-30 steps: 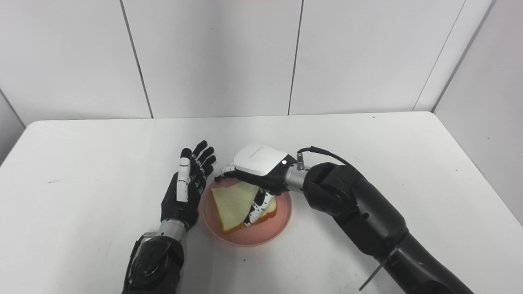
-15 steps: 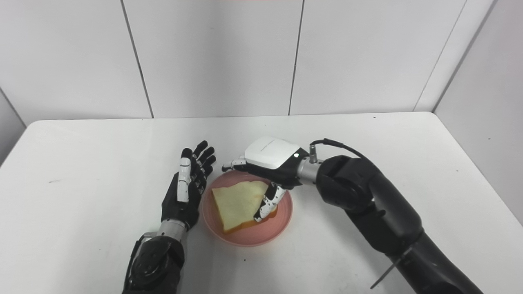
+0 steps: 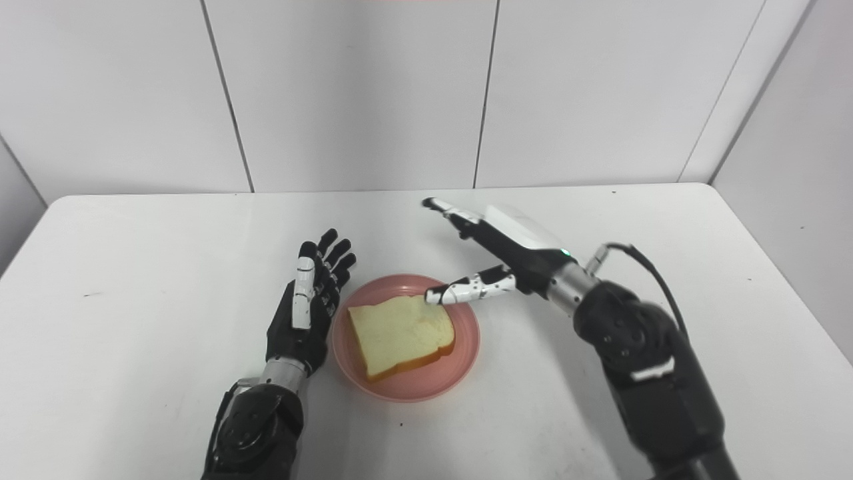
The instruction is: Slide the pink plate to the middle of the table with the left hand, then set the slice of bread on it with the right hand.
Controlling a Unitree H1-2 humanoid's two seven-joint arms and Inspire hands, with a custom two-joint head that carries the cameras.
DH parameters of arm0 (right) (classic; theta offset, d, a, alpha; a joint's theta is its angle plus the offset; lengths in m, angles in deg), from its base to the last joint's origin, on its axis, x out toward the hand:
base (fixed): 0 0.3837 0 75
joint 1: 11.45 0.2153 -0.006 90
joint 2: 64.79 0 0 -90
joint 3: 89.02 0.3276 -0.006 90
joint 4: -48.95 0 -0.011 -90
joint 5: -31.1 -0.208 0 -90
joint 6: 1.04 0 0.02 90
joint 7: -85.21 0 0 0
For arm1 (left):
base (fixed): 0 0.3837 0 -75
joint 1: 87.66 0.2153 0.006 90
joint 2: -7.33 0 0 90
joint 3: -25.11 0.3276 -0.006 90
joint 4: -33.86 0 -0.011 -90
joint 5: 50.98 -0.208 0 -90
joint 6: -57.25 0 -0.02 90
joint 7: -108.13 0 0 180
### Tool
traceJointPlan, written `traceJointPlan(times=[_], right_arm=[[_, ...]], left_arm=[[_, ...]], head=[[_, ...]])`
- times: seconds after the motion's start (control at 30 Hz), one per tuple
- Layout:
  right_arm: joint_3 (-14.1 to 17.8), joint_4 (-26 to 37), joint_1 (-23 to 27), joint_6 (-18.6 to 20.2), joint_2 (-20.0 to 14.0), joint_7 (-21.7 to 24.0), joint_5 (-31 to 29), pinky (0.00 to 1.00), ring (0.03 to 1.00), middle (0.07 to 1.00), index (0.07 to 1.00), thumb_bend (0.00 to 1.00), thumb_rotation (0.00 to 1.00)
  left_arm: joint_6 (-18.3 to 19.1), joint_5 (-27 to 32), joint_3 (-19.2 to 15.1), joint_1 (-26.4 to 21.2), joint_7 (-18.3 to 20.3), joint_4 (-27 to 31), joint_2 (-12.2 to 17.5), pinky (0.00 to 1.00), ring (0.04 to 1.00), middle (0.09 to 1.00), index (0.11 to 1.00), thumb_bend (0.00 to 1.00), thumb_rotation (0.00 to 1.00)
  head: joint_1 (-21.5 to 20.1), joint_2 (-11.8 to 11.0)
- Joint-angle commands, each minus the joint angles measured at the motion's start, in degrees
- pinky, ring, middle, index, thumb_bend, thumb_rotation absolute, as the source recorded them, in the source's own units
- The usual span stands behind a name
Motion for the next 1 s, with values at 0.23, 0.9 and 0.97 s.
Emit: traceJointPlan(times=[0.23, 0.9, 0.97], right_arm=[[5.55, 0.88, -1.35, 2.92, 8.28, -9.28, -13.06, 0.93, 0.974, 0.995, 1.0, 0.68, 0.95], [8.13, -4.53, -5.92, -4.85, 17.98, -23.25, -21.46, 1.0, 1.0, 1.0, 1.0, 0.68, 0.96], [7.98, -4.94, -6.5, -5.2, 18.3, -24.11, -21.17, 1.0, 1.0, 1.0, 1.0, 0.68, 0.97]], left_arm=[[-0.31, 0.31, -0.04, 1.06, 0.77, 4.46, -0.01, 1.0, 0.959, 0.964, 0.958, 0.72, 1.0], [-1.37, -0.06, -0.37, 2.15, 2.08, 4.48, 1.49, 1.0, 0.989, 0.983, 0.959, 0.7, 1.0], [-1.66, -0.08, -0.48, 2.09, 2.07, 4.3, 1.58, 1.0, 0.99, 0.985, 0.96, 0.7, 1.0]], head=[[-0.36, -0.09], [-0.32, -0.03], [-0.45, -0.09]])
